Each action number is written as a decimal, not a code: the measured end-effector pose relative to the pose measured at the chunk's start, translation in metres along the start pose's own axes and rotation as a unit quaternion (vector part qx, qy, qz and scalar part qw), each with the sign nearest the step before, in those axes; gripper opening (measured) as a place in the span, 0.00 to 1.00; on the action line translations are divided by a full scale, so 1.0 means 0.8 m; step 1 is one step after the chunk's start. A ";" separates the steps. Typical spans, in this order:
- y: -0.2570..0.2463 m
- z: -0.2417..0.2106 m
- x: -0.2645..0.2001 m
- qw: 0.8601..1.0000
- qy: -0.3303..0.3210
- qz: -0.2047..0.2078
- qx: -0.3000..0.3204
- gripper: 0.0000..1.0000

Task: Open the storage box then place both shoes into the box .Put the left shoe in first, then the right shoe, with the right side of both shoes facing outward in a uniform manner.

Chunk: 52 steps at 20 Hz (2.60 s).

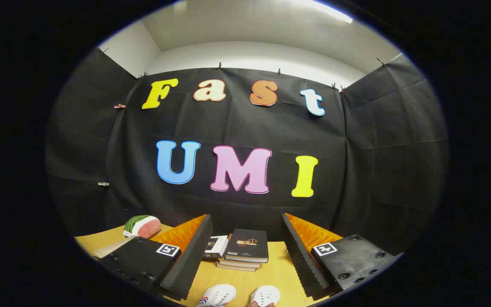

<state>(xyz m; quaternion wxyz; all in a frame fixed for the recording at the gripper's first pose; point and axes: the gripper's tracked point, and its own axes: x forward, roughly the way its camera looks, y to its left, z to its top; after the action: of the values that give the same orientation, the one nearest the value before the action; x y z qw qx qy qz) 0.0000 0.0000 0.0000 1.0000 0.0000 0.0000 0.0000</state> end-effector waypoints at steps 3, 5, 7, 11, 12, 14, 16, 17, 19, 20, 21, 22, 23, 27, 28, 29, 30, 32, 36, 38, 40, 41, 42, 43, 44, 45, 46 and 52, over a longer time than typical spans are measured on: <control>0.005 -0.004 0.003 1.000 0.001 0.011 0.000 0.97; 0.009 -0.008 0.007 1.000 0.006 0.019 0.001 0.97; 0.008 -0.011 0.008 1.000 0.011 0.023 0.004 0.97; 0.001 -0.011 0.014 1.000 0.012 0.021 0.000 0.97; -0.002 -0.012 0.014 1.000 0.013 0.020 0.001 0.97; -0.008 -0.014 0.013 1.000 0.015 0.016 0.004 0.97; -0.010 -0.021 0.012 1.000 0.019 0.015 0.007 0.97; -0.012 -0.025 0.013 1.000 0.021 0.012 0.009 0.97; -0.013 -0.038 0.014 0.999 0.033 0.011 0.017 0.97; -0.012 -0.045 0.013 0.999 0.043 0.011 0.023 0.97; -0.010 -0.050 0.013 0.998 0.049 0.014 0.027 0.97; -0.008 -0.052 0.014 0.998 0.053 0.015 0.030 0.97; -0.008 -0.053 0.016 0.998 0.054 0.016 0.030 0.97; 0.001 -0.049 0.020 0.998 0.047 0.027 0.030 0.97; 0.002 -0.049 0.021 0.998 0.046 0.030 0.030 0.97; 0.004 -0.050 0.021 0.998 0.047 0.033 0.030 0.97; 0.005 -0.051 0.022 0.998 0.047 0.035 0.031 0.97; 0.008 -0.052 0.024 0.998 0.048 0.038 0.031 0.97; 0.017 -0.076 0.025 0.995 0.076 0.045 0.036 0.97; 0.027 -0.087 0.026 0.993 0.092 0.055 0.045 0.97; 0.040 -0.097 0.026 0.991 0.104 0.071 0.055 0.97; 0.051 -0.104 0.027 0.988 0.115 0.085 0.062 0.97; 0.066 -0.115 0.025 0.983 0.134 0.102 0.070 0.98; 0.081 -0.128 0.022 0.977 0.156 0.122 0.084 0.98; 0.096 -0.138 0.019 0.969 0.176 0.142 0.101 0.99; 0.111 -0.149 0.016 0.960 0.196 0.161 0.117 0.99; 0.126 -0.161 0.011 0.950 0.217 0.180 0.132 0.99; 0.192 -0.246 -0.025 0.876 0.350 0.263 0.202 0.99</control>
<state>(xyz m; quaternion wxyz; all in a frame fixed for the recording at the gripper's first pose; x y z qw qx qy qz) -0.0203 0.1537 -0.1969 0.8762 0.2022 0.3496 0.2630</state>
